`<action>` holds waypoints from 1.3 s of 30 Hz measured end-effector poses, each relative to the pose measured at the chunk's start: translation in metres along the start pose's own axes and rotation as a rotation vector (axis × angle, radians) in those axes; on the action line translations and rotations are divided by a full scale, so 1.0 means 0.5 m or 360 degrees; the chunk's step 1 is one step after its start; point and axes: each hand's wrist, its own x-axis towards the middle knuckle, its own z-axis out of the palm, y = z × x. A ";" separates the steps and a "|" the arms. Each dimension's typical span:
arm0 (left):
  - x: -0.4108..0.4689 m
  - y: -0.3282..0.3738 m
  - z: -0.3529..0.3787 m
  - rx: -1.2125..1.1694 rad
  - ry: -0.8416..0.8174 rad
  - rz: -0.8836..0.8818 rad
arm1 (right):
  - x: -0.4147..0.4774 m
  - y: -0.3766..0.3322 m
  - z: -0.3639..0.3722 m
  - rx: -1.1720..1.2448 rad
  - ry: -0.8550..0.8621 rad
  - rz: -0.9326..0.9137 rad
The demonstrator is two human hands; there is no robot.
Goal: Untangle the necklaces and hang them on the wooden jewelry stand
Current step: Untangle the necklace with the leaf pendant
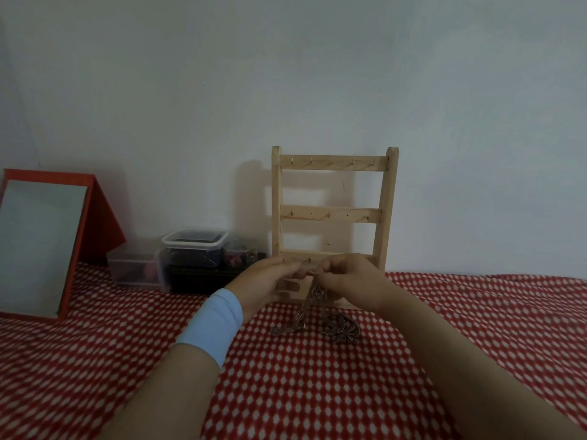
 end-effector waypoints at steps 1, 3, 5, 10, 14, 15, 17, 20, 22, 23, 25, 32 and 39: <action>0.002 0.001 0.004 -0.0011 0.0000 0.0039 | -0.001 -0.003 0.001 -0.0009 -0.0079 0.0027; 0.003 0.003 0.010 -0.0084 -0.0031 0.0096 | -0.002 -0.007 0.005 -0.0077 -0.0226 0.0050; 0.000 0.003 0.015 -0.0130 -0.0085 0.0135 | -0.003 -0.008 0.009 -0.0084 -0.0272 0.0054; -0.010 0.004 0.007 -0.0159 -0.0214 0.0091 | -0.004 -0.001 0.005 0.0169 -0.0221 0.0074; -0.013 0.009 0.000 0.0169 -0.0177 -0.0005 | 0.001 0.002 0.002 0.0227 -0.0016 0.0088; -0.011 0.010 -0.002 0.0267 -0.0154 -0.0015 | 0.002 0.000 0.001 0.0251 0.0014 0.0084; -0.009 0.011 0.000 0.0440 -0.0118 0.0006 | 0.002 0.000 -0.002 0.0330 0.0021 0.0090; -0.012 0.019 0.010 0.0611 -0.0015 0.0156 | 0.002 0.000 -0.001 0.0468 -0.0043 0.0122; -0.019 0.026 0.012 0.0756 0.0085 0.0328 | 0.003 0.001 0.002 0.0535 -0.0044 0.0135; -0.022 0.030 0.011 0.0851 0.0126 0.0387 | 0.004 0.002 0.003 0.0563 -0.0036 0.0151; -0.026 0.037 0.007 0.1037 0.0165 0.0433 | 0.006 0.004 0.004 0.0613 -0.0039 0.0190; -0.025 0.049 0.011 0.1558 0.0225 0.0421 | 0.009 0.006 0.017 0.0531 0.0015 0.0221; -0.016 0.036 0.012 0.1581 0.0044 0.0348 | 0.005 -0.003 0.026 0.0268 0.0041 0.0153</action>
